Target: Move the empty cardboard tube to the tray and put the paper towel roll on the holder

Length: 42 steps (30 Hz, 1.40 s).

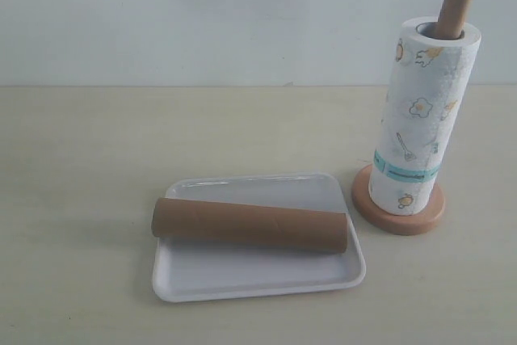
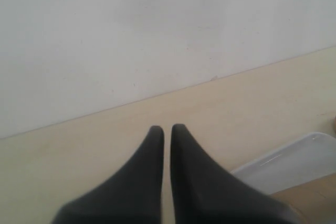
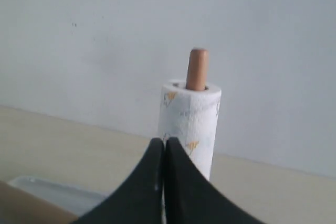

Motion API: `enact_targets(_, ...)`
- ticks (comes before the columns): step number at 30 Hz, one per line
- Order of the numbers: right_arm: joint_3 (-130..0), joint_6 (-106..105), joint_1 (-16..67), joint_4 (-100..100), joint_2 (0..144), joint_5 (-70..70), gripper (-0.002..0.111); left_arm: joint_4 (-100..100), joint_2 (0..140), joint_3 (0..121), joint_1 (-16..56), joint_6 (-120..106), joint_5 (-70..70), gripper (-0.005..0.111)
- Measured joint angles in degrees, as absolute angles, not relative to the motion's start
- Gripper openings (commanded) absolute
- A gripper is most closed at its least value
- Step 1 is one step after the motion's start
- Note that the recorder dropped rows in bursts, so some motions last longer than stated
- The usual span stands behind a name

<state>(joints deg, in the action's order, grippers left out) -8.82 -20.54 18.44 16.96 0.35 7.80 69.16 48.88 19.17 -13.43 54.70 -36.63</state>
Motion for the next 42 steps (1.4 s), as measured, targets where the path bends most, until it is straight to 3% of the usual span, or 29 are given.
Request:
enact_targets(6,-1.96,-21.39,15.82,17.06,0.25,6.07,0.0,69.16,48.88,19.17,-13.43,54.7,-36.63,0.004)
enact_targets(15,-0.23,-19.89,-3.96,17.45,0.25,14.33,0.0,69.16,48.88,19.17,-13.43,54.7,-36.63,0.004)
enact_targets(21,0.03,-14.72,-4.52,20.33,0.25,16.13,0.0,69.16,48.88,19.17,-13.43,54.7,-36.63,0.004)
enact_targets(26,0.03,-4.34,-4.52,8.93,0.25,16.44,0.0,69.16,48.88,19.17,-13.43,54.7,-36.63,0.004)
enact_targets(42,0.03,-2.91,-4.52,3.82,0.25,19.75,0.0,69.16,48.88,19.17,-13.43,54.7,-36.63,0.004)
